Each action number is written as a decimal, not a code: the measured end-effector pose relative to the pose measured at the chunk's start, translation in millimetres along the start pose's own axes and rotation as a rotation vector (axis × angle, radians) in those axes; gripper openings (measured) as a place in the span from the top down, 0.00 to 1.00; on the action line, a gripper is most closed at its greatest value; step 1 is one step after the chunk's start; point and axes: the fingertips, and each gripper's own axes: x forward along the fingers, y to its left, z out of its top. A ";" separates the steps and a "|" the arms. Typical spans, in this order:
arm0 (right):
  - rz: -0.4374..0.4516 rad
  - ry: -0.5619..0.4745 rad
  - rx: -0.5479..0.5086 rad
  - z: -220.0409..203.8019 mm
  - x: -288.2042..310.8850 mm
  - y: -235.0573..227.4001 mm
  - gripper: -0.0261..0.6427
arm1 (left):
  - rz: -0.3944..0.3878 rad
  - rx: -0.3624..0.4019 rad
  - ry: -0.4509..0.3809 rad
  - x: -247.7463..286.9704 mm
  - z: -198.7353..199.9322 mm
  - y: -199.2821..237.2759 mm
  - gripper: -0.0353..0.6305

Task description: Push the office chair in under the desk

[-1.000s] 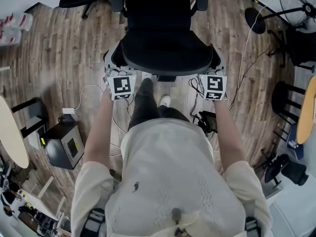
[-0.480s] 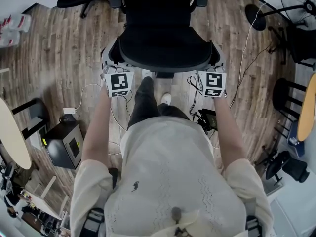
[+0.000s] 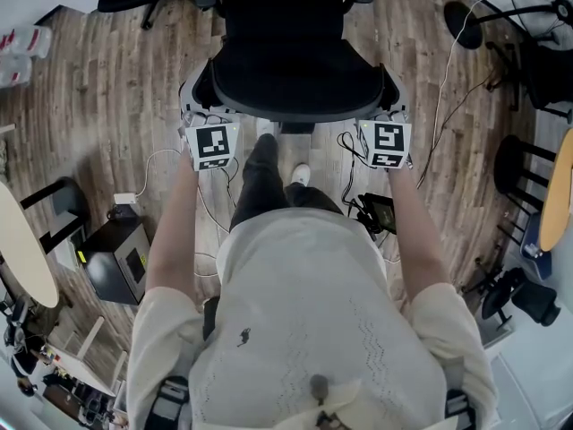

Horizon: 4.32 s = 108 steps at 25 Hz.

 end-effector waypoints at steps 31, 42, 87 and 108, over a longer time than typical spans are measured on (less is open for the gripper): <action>-0.019 0.001 0.005 19.1 59.4 -10.6 0.56 | -0.014 0.007 -0.001 55.9 -0.2 38.1 0.60; -0.028 0.006 0.008 30.9 77.6 -5.7 0.56 | -0.026 0.005 -0.006 68.9 -0.8 58.5 0.60; -0.080 0.014 0.024 71.6 153.4 -3.0 0.56 | -0.078 0.006 -0.010 134.7 -0.8 129.6 0.60; -0.085 0.010 0.015 71.3 174.5 -9.2 0.56 | -0.078 0.011 -0.020 156.1 -2.0 137.0 0.60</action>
